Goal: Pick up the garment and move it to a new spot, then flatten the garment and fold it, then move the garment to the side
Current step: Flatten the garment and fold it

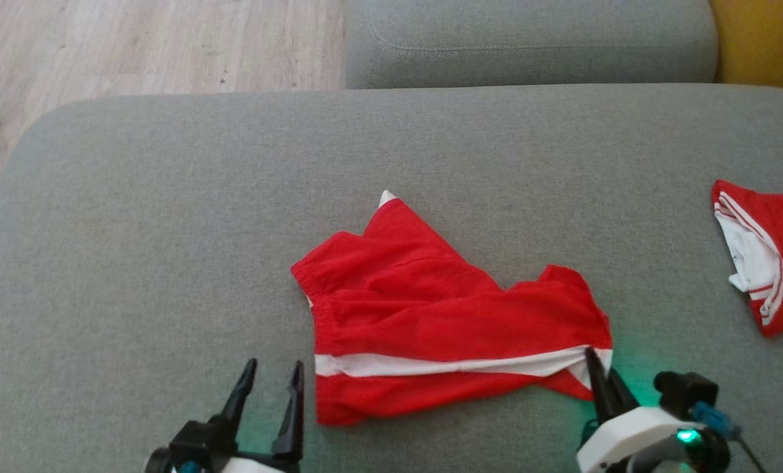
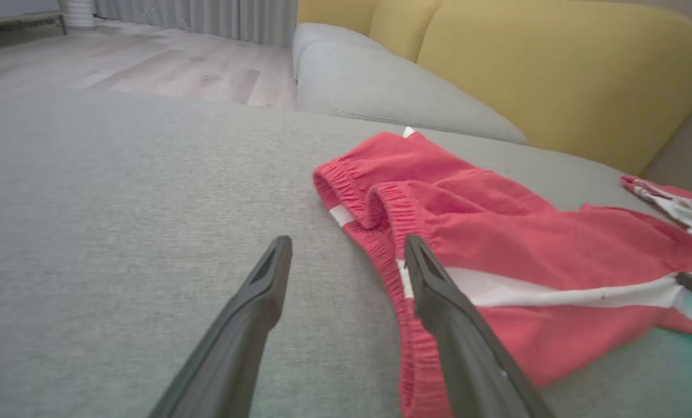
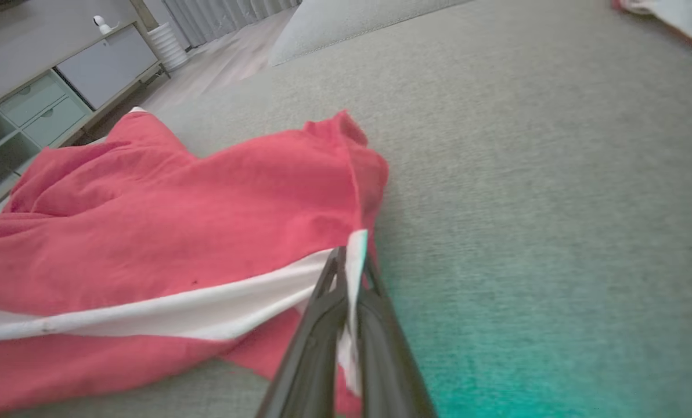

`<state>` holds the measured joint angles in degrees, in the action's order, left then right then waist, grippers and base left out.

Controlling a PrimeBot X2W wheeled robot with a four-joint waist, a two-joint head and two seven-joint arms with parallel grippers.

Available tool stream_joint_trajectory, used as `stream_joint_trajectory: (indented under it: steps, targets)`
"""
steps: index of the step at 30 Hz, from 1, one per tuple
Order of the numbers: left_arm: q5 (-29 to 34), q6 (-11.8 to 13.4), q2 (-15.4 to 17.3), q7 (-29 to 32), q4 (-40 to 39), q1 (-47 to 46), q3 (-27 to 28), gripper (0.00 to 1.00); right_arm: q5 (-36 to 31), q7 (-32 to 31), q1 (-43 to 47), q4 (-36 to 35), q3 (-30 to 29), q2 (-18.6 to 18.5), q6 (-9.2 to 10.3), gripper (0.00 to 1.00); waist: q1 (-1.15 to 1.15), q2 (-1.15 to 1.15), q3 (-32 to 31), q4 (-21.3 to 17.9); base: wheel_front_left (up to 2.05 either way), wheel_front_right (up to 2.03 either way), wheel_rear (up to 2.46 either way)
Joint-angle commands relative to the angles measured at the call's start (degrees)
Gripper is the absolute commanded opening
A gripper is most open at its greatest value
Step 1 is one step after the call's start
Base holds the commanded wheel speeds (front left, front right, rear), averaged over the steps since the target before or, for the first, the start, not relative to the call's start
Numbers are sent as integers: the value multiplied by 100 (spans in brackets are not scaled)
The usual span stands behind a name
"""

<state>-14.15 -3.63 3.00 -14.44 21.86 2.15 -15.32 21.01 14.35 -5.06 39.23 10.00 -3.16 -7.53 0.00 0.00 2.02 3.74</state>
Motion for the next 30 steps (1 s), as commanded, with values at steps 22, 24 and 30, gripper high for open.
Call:
stream_joint_trajectory:
  steps: [22,24,30]
  targets:
    - [-2081,-385,244,-56,768,-1169,-1766,100,-227,65,-138,-270,66,-83,4,0,0,0,153,-197,0,0,0]
    - [-2171,-385,273,-56,793,-1190,-1841,100,-226,65,-146,-265,84,-81,4,0,0,0,160,-211,0,0,0]
    - [-2432,-385,326,-56,837,-1223,-2038,10,-212,65,-161,-280,100,-84,4,0,0,0,188,-225,0,0,0]
